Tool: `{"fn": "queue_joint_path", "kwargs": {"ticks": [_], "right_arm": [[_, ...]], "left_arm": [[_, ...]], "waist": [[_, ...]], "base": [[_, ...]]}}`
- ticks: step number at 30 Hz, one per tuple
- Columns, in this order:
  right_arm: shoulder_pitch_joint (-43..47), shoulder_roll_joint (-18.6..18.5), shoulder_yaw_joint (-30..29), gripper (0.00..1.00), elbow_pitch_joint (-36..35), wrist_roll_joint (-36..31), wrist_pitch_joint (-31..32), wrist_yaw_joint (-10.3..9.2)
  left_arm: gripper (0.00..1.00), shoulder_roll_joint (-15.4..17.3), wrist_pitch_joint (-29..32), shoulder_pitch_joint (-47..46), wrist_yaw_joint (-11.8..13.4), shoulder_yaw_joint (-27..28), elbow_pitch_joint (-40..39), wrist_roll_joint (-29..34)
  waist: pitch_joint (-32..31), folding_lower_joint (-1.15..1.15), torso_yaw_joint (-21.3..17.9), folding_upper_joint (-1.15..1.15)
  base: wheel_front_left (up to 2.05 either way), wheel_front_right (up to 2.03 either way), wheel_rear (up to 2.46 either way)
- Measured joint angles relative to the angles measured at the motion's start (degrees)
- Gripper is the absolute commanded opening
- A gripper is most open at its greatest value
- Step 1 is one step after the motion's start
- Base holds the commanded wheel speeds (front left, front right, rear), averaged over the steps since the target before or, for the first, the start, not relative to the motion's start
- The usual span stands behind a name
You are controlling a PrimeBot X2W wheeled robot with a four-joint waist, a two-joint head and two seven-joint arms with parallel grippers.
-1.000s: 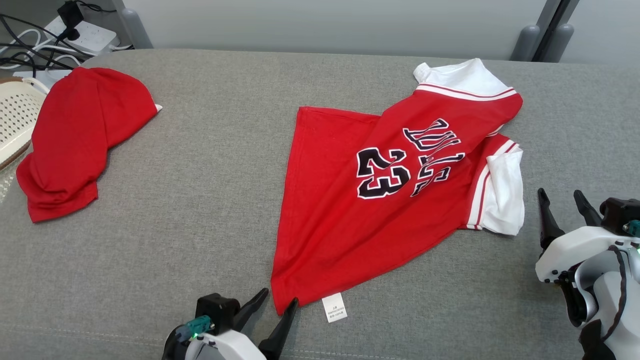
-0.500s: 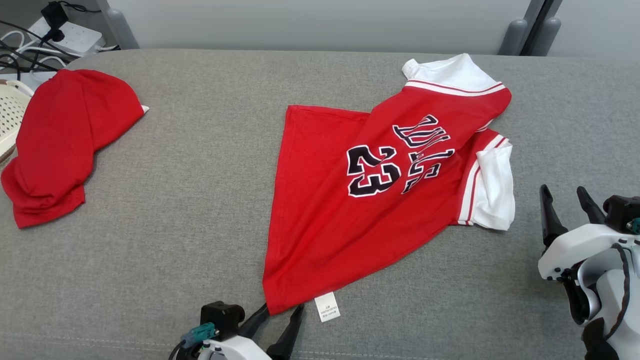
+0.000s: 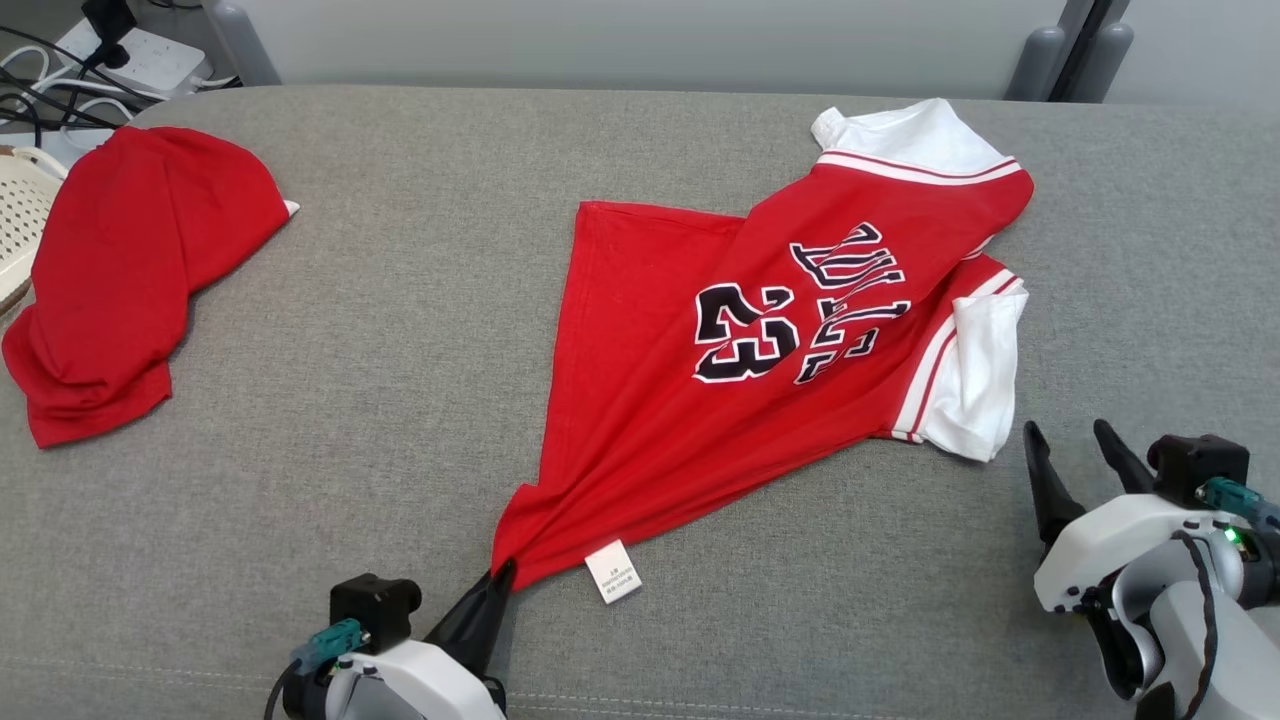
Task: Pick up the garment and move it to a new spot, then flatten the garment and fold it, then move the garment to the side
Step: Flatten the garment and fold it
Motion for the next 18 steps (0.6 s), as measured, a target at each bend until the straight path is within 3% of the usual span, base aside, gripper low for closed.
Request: {"fn": "queue_joint_path", "kwargs": {"ticks": [10,18], "right_arm": [[0.4,-0.4,3.9,1.00,-1.5,2.0,0.0,0.00],[-7.9,0.3,4.0,1.00,3.0,-0.3,0.0,0.00]], "left_arm": [[0.00,-1.3,0.0,0.0,0.0,10.6,0.8,8.6],[0.00,-4.1,0.0,-0.4,0.0,11.7,0.8,11.4]], "waist": [[1.3,0.00,0.2,0.00],[2.9,0.00,1.9,0.00]], "base": [[0.00,0.00,0.00],[0.00,0.00,0.00]]}}
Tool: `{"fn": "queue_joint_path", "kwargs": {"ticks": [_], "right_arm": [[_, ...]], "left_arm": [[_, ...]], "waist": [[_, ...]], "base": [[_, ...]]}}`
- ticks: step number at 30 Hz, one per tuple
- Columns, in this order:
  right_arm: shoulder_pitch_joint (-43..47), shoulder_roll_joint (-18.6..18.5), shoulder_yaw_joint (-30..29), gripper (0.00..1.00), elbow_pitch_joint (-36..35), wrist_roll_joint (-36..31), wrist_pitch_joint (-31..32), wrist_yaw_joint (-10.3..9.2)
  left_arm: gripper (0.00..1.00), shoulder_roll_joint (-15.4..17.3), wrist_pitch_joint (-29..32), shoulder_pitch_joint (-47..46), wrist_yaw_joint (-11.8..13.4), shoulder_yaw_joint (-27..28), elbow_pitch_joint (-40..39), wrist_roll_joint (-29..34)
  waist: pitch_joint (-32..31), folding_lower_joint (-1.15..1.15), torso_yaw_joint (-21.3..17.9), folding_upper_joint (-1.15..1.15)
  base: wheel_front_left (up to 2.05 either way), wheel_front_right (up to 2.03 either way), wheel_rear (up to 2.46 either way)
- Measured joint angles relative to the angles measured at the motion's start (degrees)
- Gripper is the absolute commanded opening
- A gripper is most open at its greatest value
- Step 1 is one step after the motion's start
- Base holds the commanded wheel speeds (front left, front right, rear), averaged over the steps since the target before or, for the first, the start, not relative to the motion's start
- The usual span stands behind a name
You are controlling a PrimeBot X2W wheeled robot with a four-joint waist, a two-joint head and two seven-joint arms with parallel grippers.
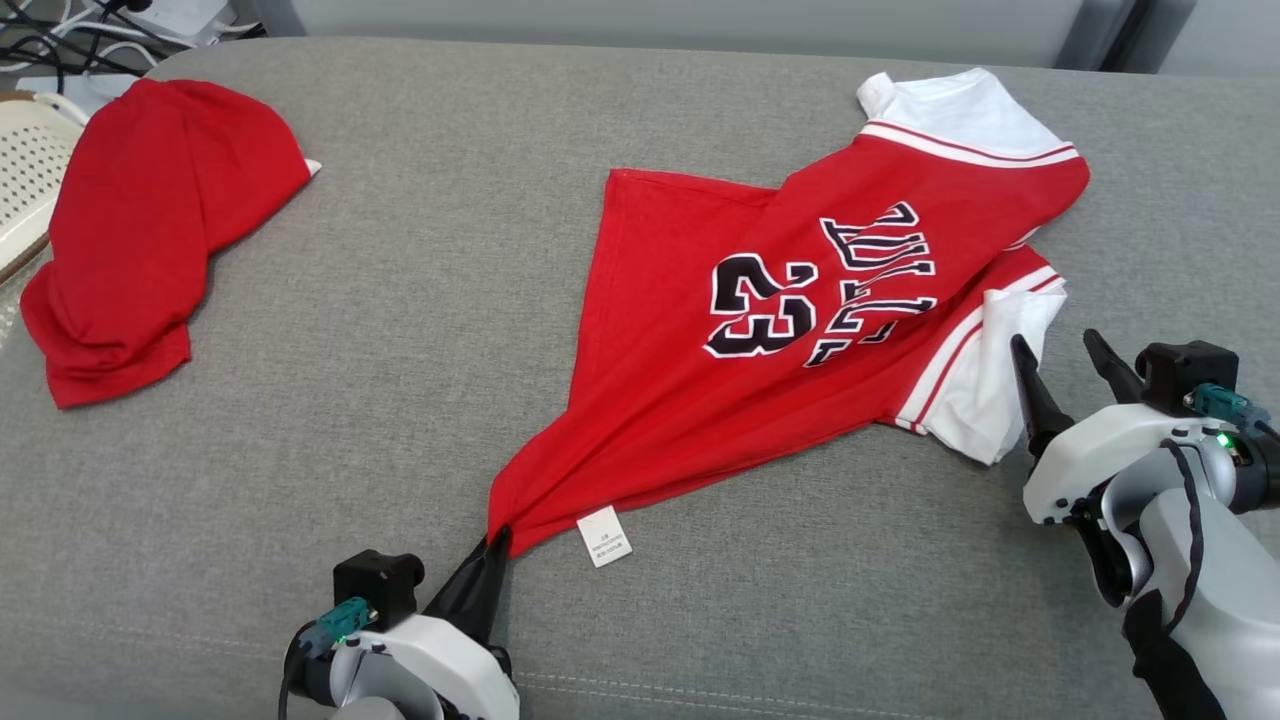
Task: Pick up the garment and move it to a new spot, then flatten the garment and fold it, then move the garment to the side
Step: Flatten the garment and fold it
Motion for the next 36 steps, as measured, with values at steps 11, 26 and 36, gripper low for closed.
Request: {"fn": "queue_joint_path", "kwargs": {"ticks": [11,26,36], "right_arm": [[-6.5,0.3,-5.6,1.00,9.3,-2.2,-0.1,0.00],[-6.2,1.0,-11.2,0.00,5.5,-2.4,-0.1,0.00],[6.1,1.8,-13.6,0.36,-1.2,1.4,-0.1,0.00]], "left_arm": [[0.00,-1.9,0.0,-1.3,0.0,-2.8,-0.9,0.0],[0.00,-1.3,0.0,-1.3,0.0,-2.9,-1.6,-0.1],[0.00,-0.3,0.0,-1.3,0.0,-1.4,-0.6,0.0]], "waist": [[2.6,0.00,4.3,0.00],[3.8,0.00,3.4,0.00],[1.4,0.00,-2.7,0.00]], "base": [[0.00,0.00,0.00],[0.00,0.00,0.00],[0.00,0.00,0.00]]}}
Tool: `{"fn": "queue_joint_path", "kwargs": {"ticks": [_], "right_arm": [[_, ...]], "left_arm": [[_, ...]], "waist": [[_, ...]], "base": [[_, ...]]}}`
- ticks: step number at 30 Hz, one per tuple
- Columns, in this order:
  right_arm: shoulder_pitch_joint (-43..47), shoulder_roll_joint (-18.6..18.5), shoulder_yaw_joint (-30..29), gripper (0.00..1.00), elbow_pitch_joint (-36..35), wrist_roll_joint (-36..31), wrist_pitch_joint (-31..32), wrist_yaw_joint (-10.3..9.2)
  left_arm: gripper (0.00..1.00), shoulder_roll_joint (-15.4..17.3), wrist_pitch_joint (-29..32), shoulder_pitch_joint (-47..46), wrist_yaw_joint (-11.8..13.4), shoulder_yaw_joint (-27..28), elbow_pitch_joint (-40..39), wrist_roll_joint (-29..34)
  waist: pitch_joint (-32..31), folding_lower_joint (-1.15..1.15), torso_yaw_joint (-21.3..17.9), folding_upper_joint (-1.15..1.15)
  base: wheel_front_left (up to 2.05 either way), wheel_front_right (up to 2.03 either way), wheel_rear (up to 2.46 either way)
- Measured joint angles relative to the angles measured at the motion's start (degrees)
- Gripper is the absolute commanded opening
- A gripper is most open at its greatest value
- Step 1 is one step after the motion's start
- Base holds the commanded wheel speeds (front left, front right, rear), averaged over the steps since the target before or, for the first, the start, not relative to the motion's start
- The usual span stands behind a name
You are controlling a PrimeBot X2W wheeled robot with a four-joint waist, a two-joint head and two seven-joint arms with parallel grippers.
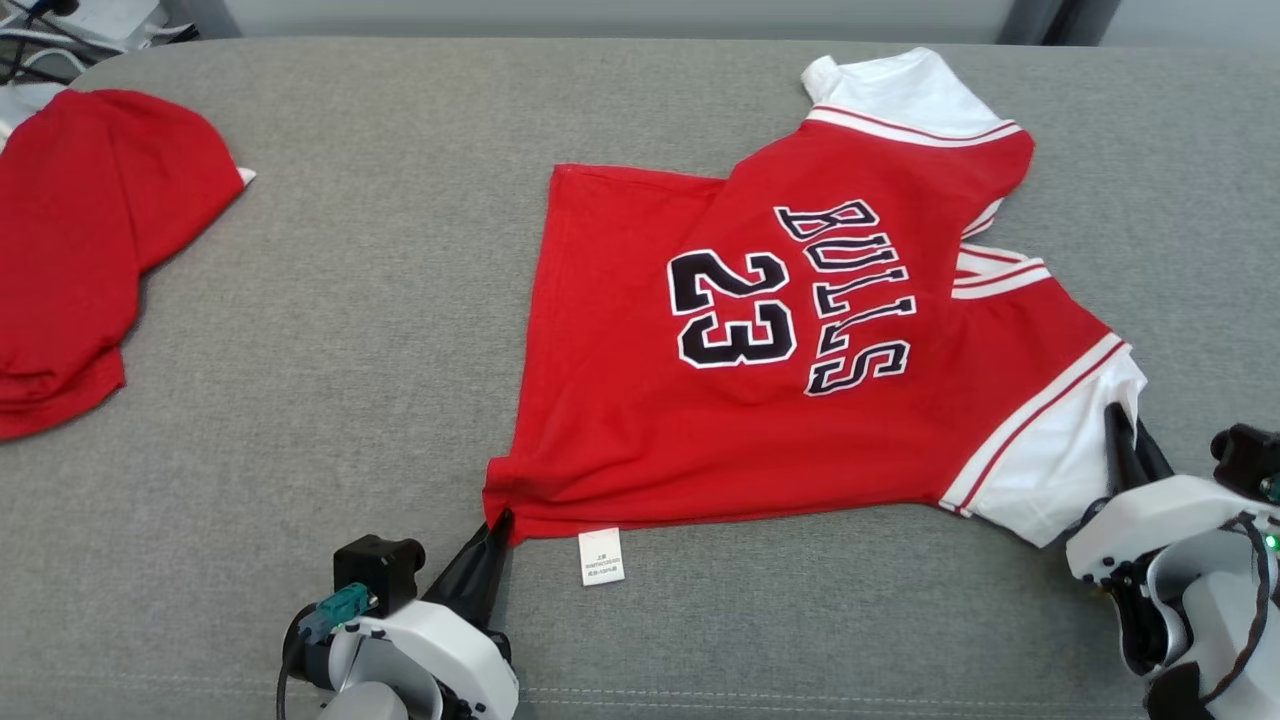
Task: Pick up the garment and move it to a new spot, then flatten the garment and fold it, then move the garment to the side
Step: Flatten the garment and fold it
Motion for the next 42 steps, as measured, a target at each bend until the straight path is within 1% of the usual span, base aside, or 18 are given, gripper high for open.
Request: {"fn": "queue_joint_path", "kwargs": {"ticks": [1,2,6,10,13,17,25,26,28,29,30,32,33,34,35,36,42], "right_arm": [[1.0,0.2,-0.1,0.82,-0.5,0.3,0.0,0.00],[2.0,0.4,-0.3,1.00,-1.0,0.7,0.0,0.00],[6.0,0.2,-3.0,1.00,-2.7,2.0,0.0,0.00],[8.3,-0.3,-4.4,1.00,-3.6,2.0,0.0,0.00],[8.3,-0.1,-4.2,1.00,-5.5,1.8,0.0,0.00],[7.3,0.5,-2.6,1.00,-6.8,1.8,0.0,0.00],[4.6,0.5,-2.2,1.00,-4.1,1.7,0.0,0.00],[4.5,0.5,-2.1,0.95,-3.6,1.7,0.0,0.00],[4.5,0.5,-2.2,0.71,-2.7,1.8,0.0,0.00],[4.4,0.5,-2.2,0.61,-2.0,1.8,0.0,0.00],[4.3,0.4,-2.3,0.47,-1.4,1.8,0.0,0.00],[4.2,0.4,-2.4,0.44,-1.3,1.8,0.0,0.00],[3.9,0.3,-2.4,0.40,-1.1,1.8,-0.1,0.00],[3.6,0.2,-2.5,0.31,-0.9,1.8,-0.1,0.00],[3.3,0.2,-2.5,0.13,-0.8,1.8,-0.1,0.00],[3.1,0.2,-2.7,0.00,-1.0,1.9,-0.1,0.00],[3.7,0.1,-5.3,0.00,-4.9,2.4,-0.1,0.00]], "left_arm": [[0.00,0.0,0.0,0.0,0.0,0.5,0.1,0.0],[0.00,0.1,0.0,0.0,0.0,0.7,0.3,0.1],[0.00,0.2,0.0,0.0,0.0,2.0,1.2,0.8],[0.00,0.1,0.0,0.0,0.0,2.3,1.5,1.9],[0.00,0.1,0.0,0.0,0.0,2.5,1.5,2.1],[0.00,-0.1,0.0,0.0,0.0,2.5,1.5,2.5],[0.00,-0.4,0.0,-0.1,0.0,1.7,1.1,2.5],[0.00,-0.4,0.0,-0.1,0.0,1.7,1.0,2.5],[0.00,-0.4,0.0,-0.1,0.0,1.5,0.8,2.5],[0.00,-0.4,0.0,-0.1,0.0,1.5,0.8,2.5],[0.00,-0.4,-0.1,-0.2,0.0,1.4,0.7,2.5],[0.00,-0.4,-0.1,-0.3,-0.1,1.4,0.7,2.5],[0.00,-0.4,-0.1,-0.5,-0.1,1.4,0.7,2.4],[0.00,-0.3,-0.1,-0.6,-0.1,1.4,0.7,2.4],[0.00,-0.2,-0.1,-0.8,-0.1,1.4,0.6,2.4],[0.00,-0.1,-0.1,-0.9,-0.1,1.4,0.6,2.4],[0.00,0.2,-0.1,-0.9,-0.1,1.6,0.6,2.4]], "waist": [[-0.2,0.00,-0.7,0.00],[-0.4,0.00,-1.4,0.00],[-1.1,0.00,-4.2,0.00],[-1.1,0.00,-4.9,0.00],[-0.8,0.00,-4.9,0.00],[-0.5,0.00,-4.6,0.00],[0.5,0.00,-2.3,0.00],[0.7,0.00,-2.1,0.00],[0.9,0.00,-1.8,0.00],[1.0,0.00,-1.6,0.00],[1.2,0.00,-1.5,0.00],[1.3,0.00,-1.4,0.00],[1.4,0.00,-1.3,0.00],[1.5,0.00,-1.2,0.00],[1.6,0.00,-1.2,0.00],[1.6,0.00,-1.3,0.00],[1.4,0.00,-2.0,0.00]], "base": [[0.00,0.00,0.00],[0.00,0.00,0.00],[0.00,0.00,0.00],[0.00,0.00,0.00],[0.00,0.00,0.00],[0.00,0.00,0.00],[0.00,0.00,0.00],[0.00,0.00,0.00],[0.00,0.00,0.00],[0.00,0.00,0.00],[0.00,0.00,0.00],[0.00,0.00,0.00],[0.00,0.00,0.00],[0.00,0.00,0.00],[0.00,0.00,0.00],[0.00,0.00,0.00],[0.00,0.00,0.00]]}}
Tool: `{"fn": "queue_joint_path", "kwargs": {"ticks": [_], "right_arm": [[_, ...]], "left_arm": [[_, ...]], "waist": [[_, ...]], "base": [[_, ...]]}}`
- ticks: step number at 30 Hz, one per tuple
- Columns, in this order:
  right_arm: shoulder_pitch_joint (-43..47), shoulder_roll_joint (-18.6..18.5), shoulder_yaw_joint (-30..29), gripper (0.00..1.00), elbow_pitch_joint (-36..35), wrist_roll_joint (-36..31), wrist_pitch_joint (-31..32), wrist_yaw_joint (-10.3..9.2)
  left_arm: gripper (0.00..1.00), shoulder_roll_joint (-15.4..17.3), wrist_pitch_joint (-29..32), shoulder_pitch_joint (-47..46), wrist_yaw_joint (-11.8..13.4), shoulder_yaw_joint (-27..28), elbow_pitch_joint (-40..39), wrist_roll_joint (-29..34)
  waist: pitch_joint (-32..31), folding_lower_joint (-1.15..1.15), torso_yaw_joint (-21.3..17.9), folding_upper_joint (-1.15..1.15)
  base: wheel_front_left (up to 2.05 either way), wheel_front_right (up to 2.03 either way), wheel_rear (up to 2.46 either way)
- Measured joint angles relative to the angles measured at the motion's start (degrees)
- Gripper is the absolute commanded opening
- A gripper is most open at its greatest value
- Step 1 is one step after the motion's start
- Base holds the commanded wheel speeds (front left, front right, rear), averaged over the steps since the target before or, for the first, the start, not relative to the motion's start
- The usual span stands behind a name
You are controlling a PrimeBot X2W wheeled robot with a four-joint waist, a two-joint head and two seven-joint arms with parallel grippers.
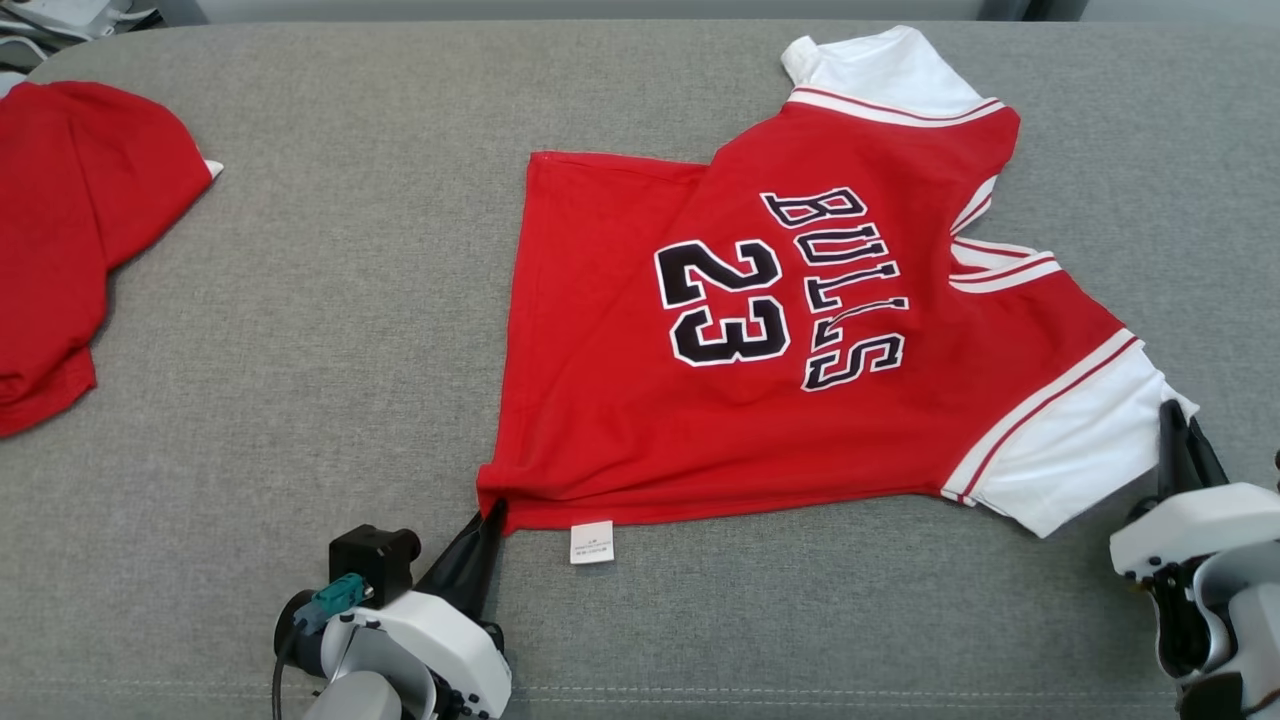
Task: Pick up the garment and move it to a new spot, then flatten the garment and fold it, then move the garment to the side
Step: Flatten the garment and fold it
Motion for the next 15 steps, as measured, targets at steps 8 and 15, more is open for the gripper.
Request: {"fn": "queue_joint_path", "kwargs": {"ticks": [8,15], "right_arm": [[6.7,0.6,-0.6,0.00,-4.0,1.4,0.0,0.00],[7.8,0.9,1.6,0.00,-5.9,3.7,0.0,0.00]], "left_arm": [[0.00,0.2,0.0,0.0,0.0,2.3,0.8,0.2],[0.00,0.2,0.0,0.0,0.0,3.5,1.2,1.1]], "waist": [[-0.9,0.00,-2.2,0.00],[-1.8,0.00,-3.8,0.00]], "base": [[0.00,0.00,0.00],[0.00,0.00,0.00]]}}
